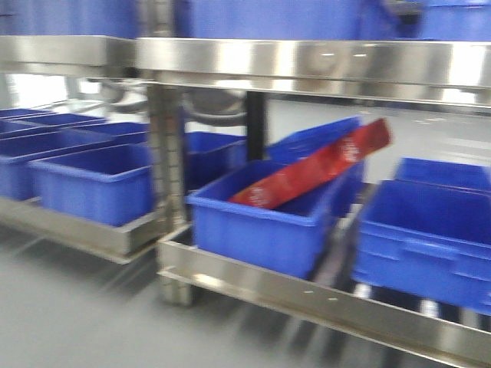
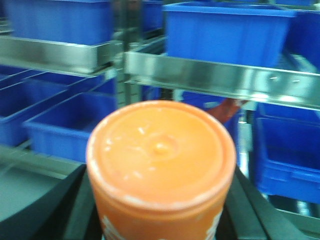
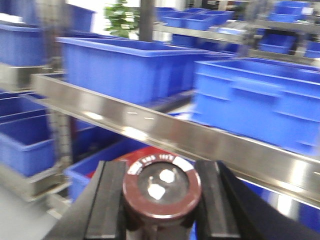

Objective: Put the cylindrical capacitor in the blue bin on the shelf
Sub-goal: 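Drive up to the shelf of blue bins and stop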

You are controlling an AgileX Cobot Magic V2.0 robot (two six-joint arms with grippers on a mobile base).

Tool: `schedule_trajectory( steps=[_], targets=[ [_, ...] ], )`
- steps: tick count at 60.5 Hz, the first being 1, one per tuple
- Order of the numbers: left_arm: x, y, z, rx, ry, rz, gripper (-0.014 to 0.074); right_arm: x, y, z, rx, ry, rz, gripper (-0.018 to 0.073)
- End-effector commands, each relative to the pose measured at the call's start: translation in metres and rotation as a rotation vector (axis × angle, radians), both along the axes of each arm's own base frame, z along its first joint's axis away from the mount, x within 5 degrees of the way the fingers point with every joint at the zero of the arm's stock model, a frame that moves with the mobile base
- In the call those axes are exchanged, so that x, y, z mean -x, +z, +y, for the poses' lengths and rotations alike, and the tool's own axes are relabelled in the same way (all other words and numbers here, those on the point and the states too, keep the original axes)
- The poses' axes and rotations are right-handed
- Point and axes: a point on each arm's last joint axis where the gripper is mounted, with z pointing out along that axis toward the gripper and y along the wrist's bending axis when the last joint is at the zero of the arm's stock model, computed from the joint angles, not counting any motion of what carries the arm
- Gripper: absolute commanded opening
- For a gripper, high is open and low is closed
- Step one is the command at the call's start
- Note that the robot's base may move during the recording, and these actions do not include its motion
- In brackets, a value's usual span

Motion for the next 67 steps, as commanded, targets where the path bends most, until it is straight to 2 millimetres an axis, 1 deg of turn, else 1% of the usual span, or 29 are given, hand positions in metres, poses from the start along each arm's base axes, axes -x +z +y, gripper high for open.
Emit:
schedule_trajectory(
  steps=[1,67],
  targets=[
    [0.0013,0.0032,-0.0005,0.007,-0.007,-0.027,-0.0111,0.0003,0.0022,-0.0005,0.003,-0.004,-0.029,-0.0072],
    [0.0013,0.0032,-0.0005,0.007,-0.007,-0.027,-0.0111,0.0003,0.0022,-0.0005,0.003,-0.004,-0.029,-0.0072]
  ],
)
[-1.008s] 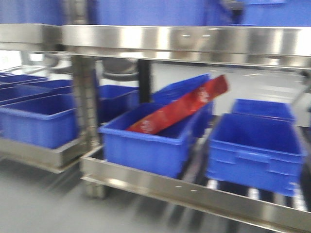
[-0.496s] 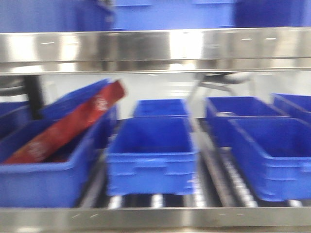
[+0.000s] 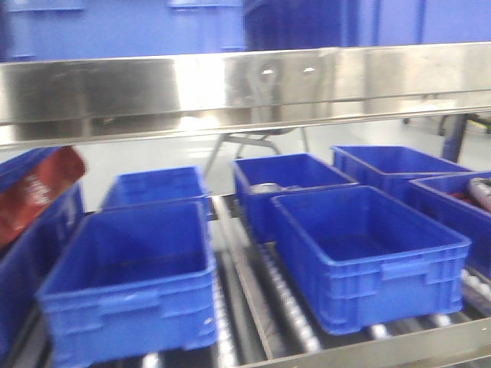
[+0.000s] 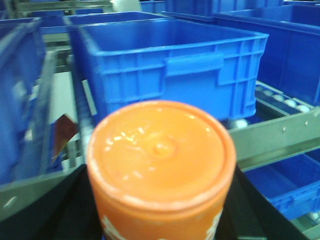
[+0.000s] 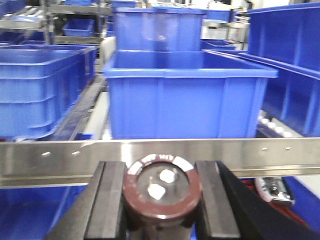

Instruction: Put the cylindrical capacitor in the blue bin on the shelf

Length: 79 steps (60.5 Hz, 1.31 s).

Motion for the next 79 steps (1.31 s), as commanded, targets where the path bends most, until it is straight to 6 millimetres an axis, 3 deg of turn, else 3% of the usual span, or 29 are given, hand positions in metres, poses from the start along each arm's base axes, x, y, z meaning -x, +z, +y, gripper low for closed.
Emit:
schedule_trajectory(
  steps=[1,79],
  targets=[
    [0.0014,0.0038,-0.0004,0.008,-0.007,-0.029,-0.0111,0.0003,0.0022,-0.0005,0.003,-0.004,-0.029,-0.0072],
    [0.0014,0.0038,-0.0004,0.008,-0.007,-0.029,-0.0111,0.0003,0.0022,-0.0005,0.003,-0.004,-0.029,-0.0072]
  ],
)
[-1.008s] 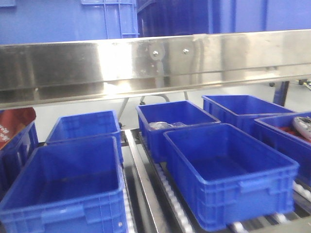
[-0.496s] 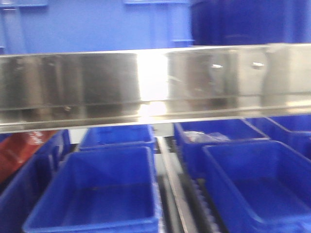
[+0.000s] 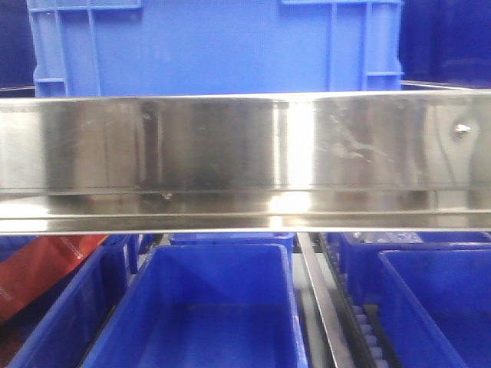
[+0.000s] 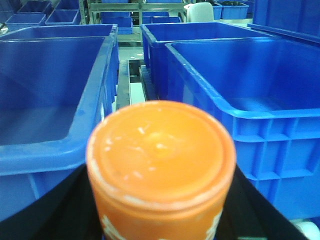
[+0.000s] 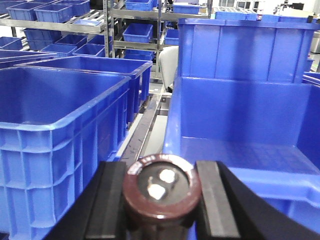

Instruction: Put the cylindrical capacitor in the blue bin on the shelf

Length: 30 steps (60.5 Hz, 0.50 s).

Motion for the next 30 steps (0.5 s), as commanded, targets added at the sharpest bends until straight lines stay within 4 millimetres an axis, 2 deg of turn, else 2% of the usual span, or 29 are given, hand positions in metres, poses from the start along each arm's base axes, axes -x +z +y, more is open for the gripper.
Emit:
schedule_trajectory(
  steps=[1,30],
  targets=[
    [0.0014,0.0038,-0.0004,0.008,-0.007,-0.029,-0.0111,0.0003,0.0022,-0.0005,0.003,-0.004,-0.029,-0.0072],
    [0.0014,0.0038,-0.0004,0.008,-0.007,-0.029,-0.0111,0.0003,0.0022,-0.0005,0.003,-0.004,-0.029,-0.0072]
  ],
)
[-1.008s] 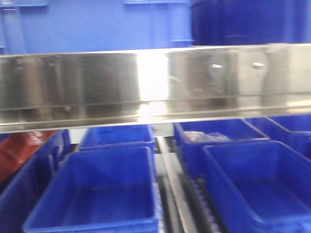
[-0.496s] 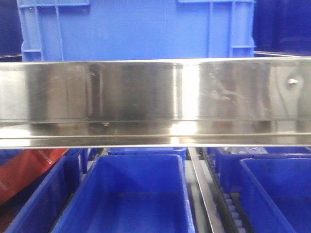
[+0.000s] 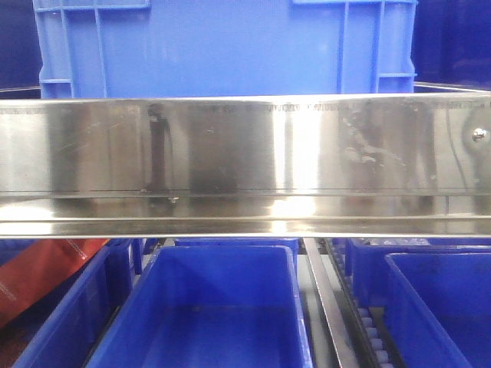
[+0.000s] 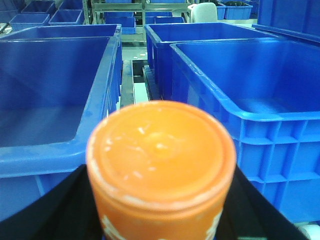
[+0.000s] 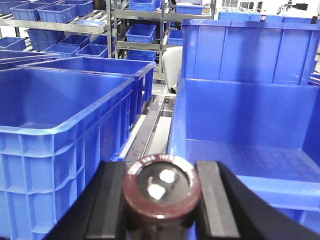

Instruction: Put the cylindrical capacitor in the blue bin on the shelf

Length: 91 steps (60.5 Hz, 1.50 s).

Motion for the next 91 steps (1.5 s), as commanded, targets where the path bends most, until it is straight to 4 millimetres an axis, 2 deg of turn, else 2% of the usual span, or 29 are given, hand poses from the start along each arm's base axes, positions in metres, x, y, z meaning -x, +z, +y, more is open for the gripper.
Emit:
schedule_trajectory(
  steps=[1,46,55,61,68,71,78,85,91],
  targets=[
    [0.001,0.004,0.000,0.008,-0.007,-0.029,-0.0111,0.000,0.002,0.000,0.003,-0.004,-0.029,-0.0072],
    [0.001,0.004,0.000,0.008,-0.007,-0.031,-0.0111,0.000,0.002,0.000,0.003,-0.004,-0.029,-0.0072],
    [0.001,0.007,-0.001,0.025,-0.010,-0.063,-0.0111,0.000,0.002,0.000,0.003,-0.004,-0.029,-0.0072],
    [-0.002,0.017,-0.002,0.024,-0.010,-0.059,-0.0111,0.000,0.002,0.000,0.003,-0.004,-0.029,-0.0072],
    [-0.018,0.034,-0.005,0.015,-0.010,-0.018,-0.0111,0.000,0.002,0.000,0.003,-0.004,-0.029,-0.0072],
    [-0.026,0.049,-0.008,-0.005,-0.023,-0.027,-0.0111,0.000,0.002,0.000,0.003,-0.004,-0.029,-0.0072],
    [-0.051,0.074,-0.024,-0.034,-0.089,-0.028,-0.0111,0.000,0.003,-0.001,0.003,-0.005,-0.033,-0.0072],
    [-0.077,0.099,-0.052,-0.034,-0.184,-0.026,-0.0111,0.000,0.003,-0.001,0.001,-0.006,-0.041,-0.0072],
    [-0.105,0.106,-0.085,-0.046,-0.271,0.009,-0.0111,0.000,0.003,-0.001,0.001,-0.006,-0.041,-0.0072]
  ],
)
